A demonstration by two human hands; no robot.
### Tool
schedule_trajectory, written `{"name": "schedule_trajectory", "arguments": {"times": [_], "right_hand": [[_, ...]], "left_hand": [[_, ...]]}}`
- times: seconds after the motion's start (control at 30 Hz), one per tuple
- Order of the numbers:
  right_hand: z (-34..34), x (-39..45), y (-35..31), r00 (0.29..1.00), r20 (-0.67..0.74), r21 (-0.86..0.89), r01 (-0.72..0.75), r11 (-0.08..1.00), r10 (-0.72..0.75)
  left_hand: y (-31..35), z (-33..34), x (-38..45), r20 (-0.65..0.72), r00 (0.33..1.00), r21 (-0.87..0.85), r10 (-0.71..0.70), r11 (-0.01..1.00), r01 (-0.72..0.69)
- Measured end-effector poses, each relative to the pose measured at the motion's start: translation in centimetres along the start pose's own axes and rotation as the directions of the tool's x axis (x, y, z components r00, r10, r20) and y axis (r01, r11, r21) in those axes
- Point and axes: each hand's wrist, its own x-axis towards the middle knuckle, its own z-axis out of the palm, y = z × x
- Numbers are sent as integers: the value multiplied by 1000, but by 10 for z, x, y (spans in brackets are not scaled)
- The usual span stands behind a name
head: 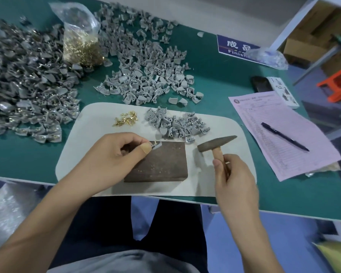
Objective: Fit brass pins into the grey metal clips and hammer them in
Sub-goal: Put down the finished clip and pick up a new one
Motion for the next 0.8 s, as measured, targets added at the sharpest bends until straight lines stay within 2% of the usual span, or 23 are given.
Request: {"name": "schedule_trajectory", "arguments": {"times": [0.07,0.13,0.2,0.23,0.3,0.37,0.43,0.53,0.67,0.8], "right_hand": [[-2,2,0,993,-90,-314,44,948,-76],[-4,4,-5,997,-65,-393,10,920,-39],[-4,7,-13,996,-85,-305,10,952,-38],[-5,7,-19,990,-111,-195,67,979,-90],[-4,6,-37,955,-116,81,283,956,-273],[1,3,-60,878,-59,223,475,852,-474],[11,0,-83,803,21,294,565,771,-596],[31,-1,-112,713,34,331,653,681,-700],[55,-1,-145,641,-2,350,720,600,-768],[79,-9,-179,573,18,429,736,524,-820]], "left_hand": [[1,-1,0,22,999,-62,-39,997,40],[0,-2,0,33,998,-85,-50,995,52],[0,-4,-1,35,998,-89,-50,995,53],[0,-6,-1,37,998,-91,-54,994,57],[-2,-10,-2,35,997,-100,-69,992,72],[-6,-17,-4,24,997,-99,-76,992,78],[-10,-25,-8,10,996,-90,-87,992,88],[-17,-42,-16,-6,993,-77,-121,990,120],[-35,-73,-29,-17,991,-128,-131,984,128],[-62,-100,-45,-100,983,-170,-152,976,133]]}}
